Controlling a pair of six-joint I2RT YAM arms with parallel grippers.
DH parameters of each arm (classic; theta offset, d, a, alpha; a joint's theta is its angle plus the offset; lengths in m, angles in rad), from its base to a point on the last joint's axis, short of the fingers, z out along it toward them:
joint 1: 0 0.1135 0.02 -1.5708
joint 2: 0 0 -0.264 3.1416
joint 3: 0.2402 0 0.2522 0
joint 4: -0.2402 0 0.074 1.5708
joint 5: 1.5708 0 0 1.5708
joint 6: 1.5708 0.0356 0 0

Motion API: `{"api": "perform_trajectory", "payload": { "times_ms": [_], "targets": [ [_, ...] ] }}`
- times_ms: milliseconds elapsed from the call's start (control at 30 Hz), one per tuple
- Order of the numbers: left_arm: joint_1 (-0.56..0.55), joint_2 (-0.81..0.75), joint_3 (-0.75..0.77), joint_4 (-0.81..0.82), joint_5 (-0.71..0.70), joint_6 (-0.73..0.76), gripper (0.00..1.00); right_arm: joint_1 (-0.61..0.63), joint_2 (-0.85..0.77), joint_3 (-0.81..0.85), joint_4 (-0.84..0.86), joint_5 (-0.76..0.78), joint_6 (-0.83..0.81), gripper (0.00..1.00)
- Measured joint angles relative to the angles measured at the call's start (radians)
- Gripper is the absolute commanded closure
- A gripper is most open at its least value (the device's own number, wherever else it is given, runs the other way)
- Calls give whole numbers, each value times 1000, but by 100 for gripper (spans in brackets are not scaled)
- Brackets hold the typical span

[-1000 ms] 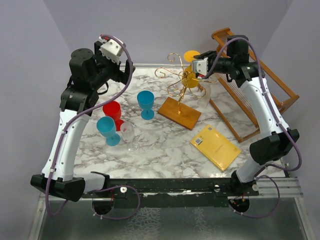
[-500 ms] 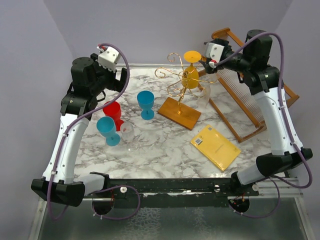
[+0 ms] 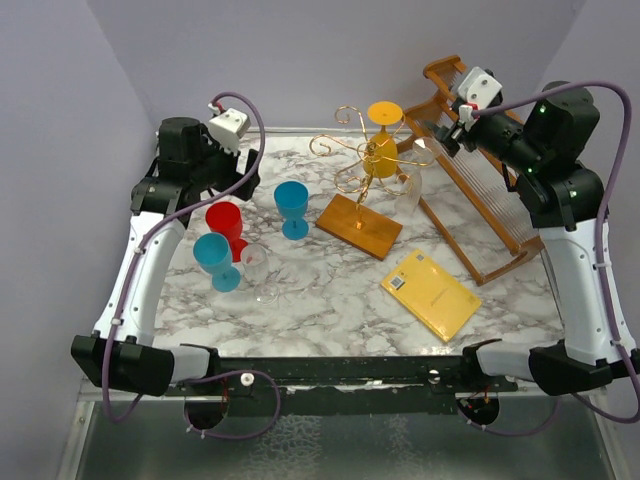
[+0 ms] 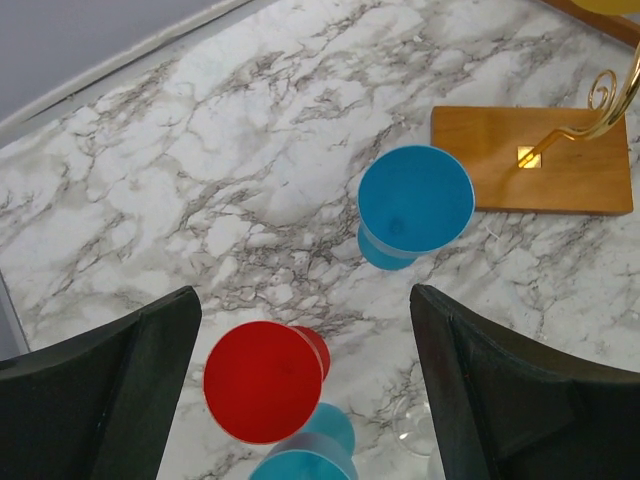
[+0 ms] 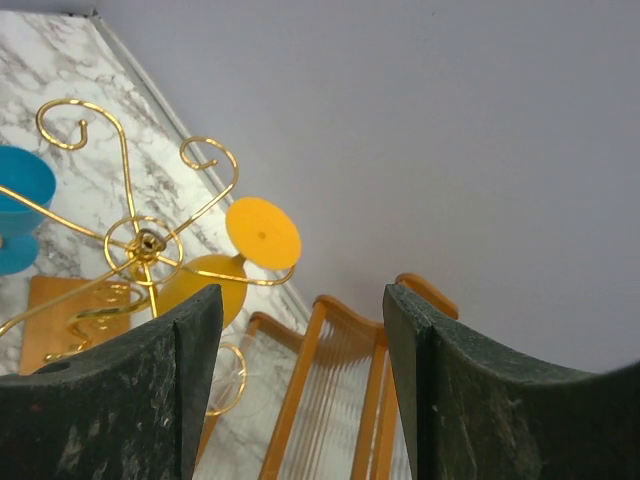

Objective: Place the wine glass upside down on the wine glass rack

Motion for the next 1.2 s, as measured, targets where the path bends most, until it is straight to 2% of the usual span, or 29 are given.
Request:
{"api": "perform_trajectory", "payload": {
  "times_ms": [233,533,900,1200],
  "targets": [
    [-5,59,27,-79,46,24,15,-3,-44,-84,-29,27,87,34],
    [-47,230,61,-58,50,-30,22,-69,-90,-109,-45,15,155,34],
    [-89,402,133,-24,47,-98,42,-125,-136,-123,-51,-4,170,34],
    [-92,457,116,-3,40,-122,60,-138,-137,-134,-60,-17,171,34]
  ]
}}
